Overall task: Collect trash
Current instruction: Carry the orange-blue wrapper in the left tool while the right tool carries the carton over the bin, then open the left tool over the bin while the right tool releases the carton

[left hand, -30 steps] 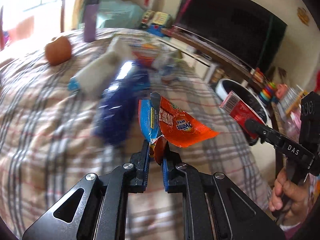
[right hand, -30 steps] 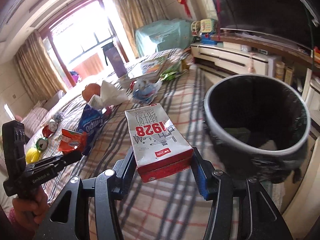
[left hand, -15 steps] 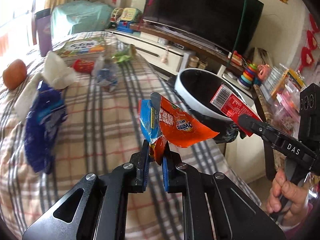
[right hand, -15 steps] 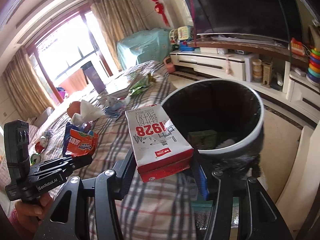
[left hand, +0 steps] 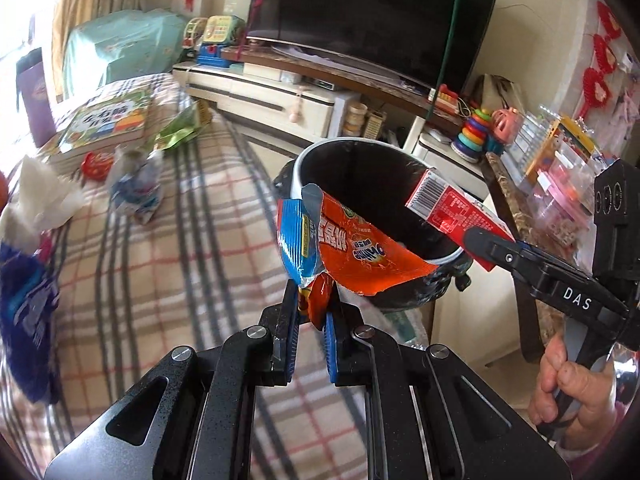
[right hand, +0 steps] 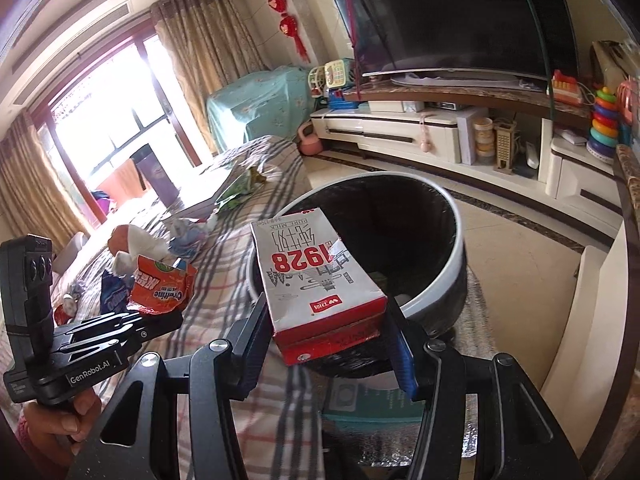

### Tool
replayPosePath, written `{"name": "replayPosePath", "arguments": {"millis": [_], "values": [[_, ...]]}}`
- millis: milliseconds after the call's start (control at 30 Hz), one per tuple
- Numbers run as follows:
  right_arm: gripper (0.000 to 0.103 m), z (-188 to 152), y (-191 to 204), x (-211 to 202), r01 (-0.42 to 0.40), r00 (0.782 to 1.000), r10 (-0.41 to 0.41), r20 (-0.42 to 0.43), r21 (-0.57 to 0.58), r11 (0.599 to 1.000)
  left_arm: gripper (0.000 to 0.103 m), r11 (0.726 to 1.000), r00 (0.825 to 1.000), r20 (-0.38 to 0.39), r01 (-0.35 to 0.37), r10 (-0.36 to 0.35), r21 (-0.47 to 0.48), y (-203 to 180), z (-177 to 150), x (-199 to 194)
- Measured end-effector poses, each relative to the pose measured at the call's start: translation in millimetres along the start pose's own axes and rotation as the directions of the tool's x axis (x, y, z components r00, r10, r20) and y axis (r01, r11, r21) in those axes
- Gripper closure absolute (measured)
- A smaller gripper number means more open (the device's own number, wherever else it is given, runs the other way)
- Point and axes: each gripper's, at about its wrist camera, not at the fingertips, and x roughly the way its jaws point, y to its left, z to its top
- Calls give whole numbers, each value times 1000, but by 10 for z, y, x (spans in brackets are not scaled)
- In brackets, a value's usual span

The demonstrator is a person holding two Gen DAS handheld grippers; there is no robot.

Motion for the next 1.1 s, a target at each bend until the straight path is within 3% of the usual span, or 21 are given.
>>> {"name": "replayPosePath", "arguments": {"millis": [567,1100], "values": [[50,144,-274,155,40,999,-40,-16,24,999,93,998,999,-32,31,-30,56,-230,341,338],[50,266,-386,213,61,998,-61,-16,21,998,93,996,998,-49,40,-37,74,-354,471,553]]}}
